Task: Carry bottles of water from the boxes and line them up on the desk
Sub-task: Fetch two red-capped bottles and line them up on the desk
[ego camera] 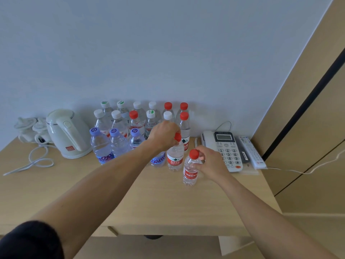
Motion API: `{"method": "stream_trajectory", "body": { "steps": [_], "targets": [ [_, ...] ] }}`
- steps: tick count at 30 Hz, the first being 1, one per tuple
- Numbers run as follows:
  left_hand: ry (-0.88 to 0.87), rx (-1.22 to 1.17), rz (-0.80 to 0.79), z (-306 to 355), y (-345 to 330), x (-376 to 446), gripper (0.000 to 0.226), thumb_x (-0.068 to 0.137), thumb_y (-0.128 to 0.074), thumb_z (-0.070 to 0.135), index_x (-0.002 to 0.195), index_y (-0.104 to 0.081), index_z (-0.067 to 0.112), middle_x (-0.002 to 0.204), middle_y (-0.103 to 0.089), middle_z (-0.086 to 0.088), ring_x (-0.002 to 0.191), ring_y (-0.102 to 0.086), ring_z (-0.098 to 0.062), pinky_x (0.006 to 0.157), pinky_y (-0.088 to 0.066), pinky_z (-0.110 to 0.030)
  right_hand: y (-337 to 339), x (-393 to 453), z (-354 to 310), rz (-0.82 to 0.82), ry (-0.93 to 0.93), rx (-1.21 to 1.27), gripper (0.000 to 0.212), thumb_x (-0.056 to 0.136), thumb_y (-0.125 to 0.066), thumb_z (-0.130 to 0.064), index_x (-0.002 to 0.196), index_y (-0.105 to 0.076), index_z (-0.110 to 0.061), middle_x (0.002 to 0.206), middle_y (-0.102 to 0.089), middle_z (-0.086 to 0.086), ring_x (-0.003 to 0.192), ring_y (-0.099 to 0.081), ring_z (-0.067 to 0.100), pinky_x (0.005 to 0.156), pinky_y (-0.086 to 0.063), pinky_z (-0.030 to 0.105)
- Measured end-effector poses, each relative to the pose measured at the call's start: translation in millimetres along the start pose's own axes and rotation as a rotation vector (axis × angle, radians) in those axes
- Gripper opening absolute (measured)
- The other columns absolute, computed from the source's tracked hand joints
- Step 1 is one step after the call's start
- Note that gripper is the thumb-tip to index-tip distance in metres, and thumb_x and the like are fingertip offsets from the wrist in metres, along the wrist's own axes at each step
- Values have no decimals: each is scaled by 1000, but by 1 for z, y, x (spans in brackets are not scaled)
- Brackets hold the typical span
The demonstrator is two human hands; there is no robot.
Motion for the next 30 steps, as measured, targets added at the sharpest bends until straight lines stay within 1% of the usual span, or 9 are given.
{"method": "stream_trajectory", "body": {
  "steps": [3, 6, 10, 11, 14, 17, 25, 28, 30],
  "targets": [
    [15, 28, -31, -2, 4, 11, 27, 84, -80, 28, 108, -74, 19, 104, -72, -3, 97, -68, -25, 83, -58, -39, 0, 1, 2, 16, -16, 9, 38, 72, -85, -19, 102, -62, -25, 92, -61, -18, 92, -56, 3, 70, -34, 6],
    [16, 53, -55, -6, 6, 18, 24, 85, -79, 27, 107, -74, 17, 104, -72, -5, 98, -68, -26, 85, -58, -43, 2, 4, 1, 37, -23, 5, 36, 72, -85, -19, 100, -63, -22, 87, -60, -20, 86, -54, 0, 67, -34, 6],
    [12, 72, -64, -10, 5, 22, 28, 86, -78, 28, 111, -73, 16, 106, -72, -4, 100, -67, -23, 86, -58, -41, 5, 17, -1, 65, -32, -2, 35, 73, -85, -15, 100, -63, -17, 94, -66, -6, 92, -60, 12, 76, -46, 25],
    [10, 80, -66, -10, 6, 23, 30, 86, -79, 29, 112, -72, 16, 107, -72, -4, 100, -67, -24, 86, -58, -40, 6, 21, -1, 66, -32, 0, 35, 73, -84, -14, 101, -63, -16, 96, -66, -4, 92, -60, 13, 78, -46, 26],
    [12, 92, -74, -10, 6, 25, 34, 86, -79, 28, 116, -70, 16, 108, -71, -6, 101, -67, -25, 87, -58, -40, 8, 33, -2, 82, -46, 28, 37, 71, -84, -10, 102, -65, -16, 94, -65, -5, 90, -59, 13, 75, -44, 25],
    [9, 129, -79, -10, 5, 27, 32, 87, -77, 26, 116, -70, 17, 108, -72, -6, 100, -68, -26, 87, -58, -42, 6, 46, -2, 82, -71, 54, 38, 72, -82, -7, 105, -64, -13, 98, -67, 0, 92, -61, 16, 80, -50, 31],
    [36, 127, -50, -13, 3, 28, 31, 85, -77, 34, 110, -70, 17, 101, -71, -5, 95, -67, -26, 77, -57, -37, 3, 64, 0, 54, -48, 65, 38, 75, -82, -10, 101, -56, -20, 96, -65, -3, 89, -59, 14, 76, -47, 23],
    [40, 119, -36, -14, 1, 31, 30, 85, -78, 34, 109, -70, 17, 100, -71, -4, 95, -67, -26, 77, -56, -37, 4, 65, 1, 63, -48, 85, 37, 75, -81, -8, 103, -58, -18, 100, -68, 1, 93, -62, 18, 83, -52, 32],
    [48, 92, -24, -15, -1, 31, 30, 84, -79, 33, 108, -71, 17, 100, -72, -4, 94, -67, -25, 76, -55, -35, 4, 67, 0, 66, -35, 66, 37, 76, -80, -8, 104, -59, -18, 101, -68, 3, 95, -63, 20, 85, -51, 33]
  ]
}}
Point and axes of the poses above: each hand's wrist, its own x-axis towards the middle knuckle, its own y-axis out of the back of the hand, z = x × y, the point moved 3 cm from there along x, towards the middle knuckle
